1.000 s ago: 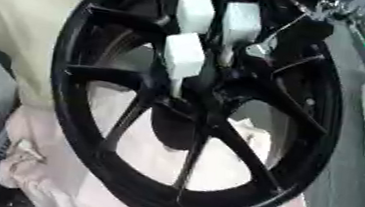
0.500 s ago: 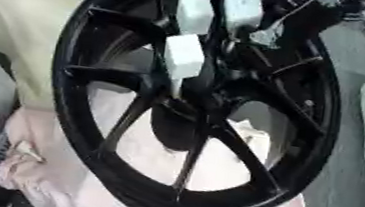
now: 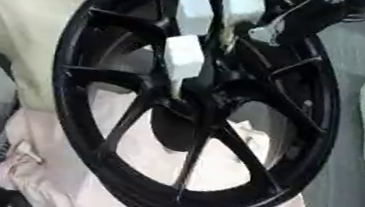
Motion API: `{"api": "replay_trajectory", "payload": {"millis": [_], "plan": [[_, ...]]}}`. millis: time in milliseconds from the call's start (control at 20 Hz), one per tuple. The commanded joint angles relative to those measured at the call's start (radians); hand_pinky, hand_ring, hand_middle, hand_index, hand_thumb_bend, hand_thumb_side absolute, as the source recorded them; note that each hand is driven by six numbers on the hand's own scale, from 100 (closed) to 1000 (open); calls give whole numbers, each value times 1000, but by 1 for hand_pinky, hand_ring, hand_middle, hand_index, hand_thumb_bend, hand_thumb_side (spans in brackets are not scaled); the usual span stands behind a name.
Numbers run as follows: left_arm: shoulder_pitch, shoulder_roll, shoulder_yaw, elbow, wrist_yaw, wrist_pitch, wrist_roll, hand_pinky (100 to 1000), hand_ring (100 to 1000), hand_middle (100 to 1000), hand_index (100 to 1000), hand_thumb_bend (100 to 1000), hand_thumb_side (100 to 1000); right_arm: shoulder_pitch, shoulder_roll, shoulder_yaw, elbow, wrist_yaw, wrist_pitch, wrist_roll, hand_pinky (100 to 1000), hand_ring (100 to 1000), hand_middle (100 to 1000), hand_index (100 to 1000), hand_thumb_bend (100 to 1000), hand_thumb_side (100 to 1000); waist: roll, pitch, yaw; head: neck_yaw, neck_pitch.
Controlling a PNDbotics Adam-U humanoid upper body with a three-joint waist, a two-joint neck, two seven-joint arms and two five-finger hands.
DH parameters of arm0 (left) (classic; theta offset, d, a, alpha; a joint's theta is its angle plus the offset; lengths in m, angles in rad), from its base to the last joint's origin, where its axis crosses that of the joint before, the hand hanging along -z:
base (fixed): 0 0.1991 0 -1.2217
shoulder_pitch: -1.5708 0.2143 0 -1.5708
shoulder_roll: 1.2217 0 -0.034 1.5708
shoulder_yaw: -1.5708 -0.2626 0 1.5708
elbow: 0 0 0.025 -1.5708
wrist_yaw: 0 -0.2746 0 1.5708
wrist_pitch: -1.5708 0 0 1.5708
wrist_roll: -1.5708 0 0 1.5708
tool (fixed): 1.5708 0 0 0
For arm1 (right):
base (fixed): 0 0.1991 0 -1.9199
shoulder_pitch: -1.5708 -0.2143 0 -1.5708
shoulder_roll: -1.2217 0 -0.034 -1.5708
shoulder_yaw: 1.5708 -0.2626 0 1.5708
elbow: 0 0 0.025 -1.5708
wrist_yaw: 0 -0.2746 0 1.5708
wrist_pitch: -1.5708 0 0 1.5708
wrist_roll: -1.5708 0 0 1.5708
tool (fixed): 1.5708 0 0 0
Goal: Pull the pin out of the wheel hub.
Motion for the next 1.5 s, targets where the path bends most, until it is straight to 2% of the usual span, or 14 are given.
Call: {"api": "replay_trajectory", "payload": {"millis": [50, 300, 550, 750, 900, 1000, 1100, 1250, 1350, 1400, 1450, 1500], "plan": [[-2, 13, 5, -19, 5, -2, -4, 637, 661, 581, 735, 451, 698, -5, -40, -59, -34, -44, 27, -23, 725, 575, 195, 438, 225, 141, 10, -32, -1, 1, 6], [-1, 8, 9, -19, 9, -4, 2, 637, 661, 581, 735, 450, 696, 19, -87, -173, -59, -126, 98, -92, 732, 571, 182, 432, 193, 120, 14, -39, -3, -6, 6], [1, 5, 16, -21, 11, -6, 11, 637, 661, 581, 735, 450, 691, 74, -185, -305, -61, -207, 171, -173, 734, 570, 178, 431, 163, 105, 19, -44, -10, -4, 6], [12, 1, 36, -21, 6, -12, 33, 637, 661, 581, 735, 451, 688, 167, -285, -407, -16, -257, 218, -236, 734, 570, 180, 431, 134, 100, 29, -42, -31, 31, 6], [24, -9, 56, -23, 3, -18, 59, 638, 661, 581, 735, 452, 686, 244, -363, -484, 50, -234, 254, -283, 748, 576, 185, 436, 136, 100, 46, -38, -51, 66, 6], [23, -15, 58, -25, 3, -21, 69, 638, 659, 580, 735, 452, 684, 296, -409, -536, 87, -232, 246, -315, 760, 586, 196, 443, 138, 100, 56, -36, -52, 70, 6], [19, -21, 61, -27, 5, -25, 77, 638, 659, 580, 735, 453, 681, 350, -425, -590, 124, -221, 219, -349, 765, 591, 205, 448, 156, 100, 71, -32, -55, 71, 6], [6, -27, 56, -27, 10, -27, 80, 639, 659, 580, 735, 453, 679, 436, -407, -676, 145, -175, 168, -401, 775, 604, 220, 461, 191, 100, 87, -28, -49, 64, 6], [-6, -28, 52, -27, 16, -28, 77, 639, 658, 580, 735, 453, 677, 495, -384, -732, 145, -140, 133, -437, 793, 645, 267, 515, 248, 100, 94, -25, -37, 54, 6], [-12, -29, 49, -26, 19, -29, 75, 639, 658, 580, 735, 454, 676, 525, -372, -744, 139, -121, 114, -456, 810, 711, 373, 612, 367, 204, 97, -25, -30, 49, 6], [-16, -29, 47, -25, 22, -29, 73, 639, 658, 580, 735, 454, 676, 554, -363, -750, 132, -104, 96, -474, 810, 711, 373, 612, 367, 204, 98, -25, -24, 44, 6], [-19, -29, 44, -24, 24, -29, 70, 639, 658, 580, 735, 454, 675, 581, -356, -744, 124, -87, 80, -490, 857, 838, 664, 832, 529, 545, 100, -25, -18, 41, 6]]}}
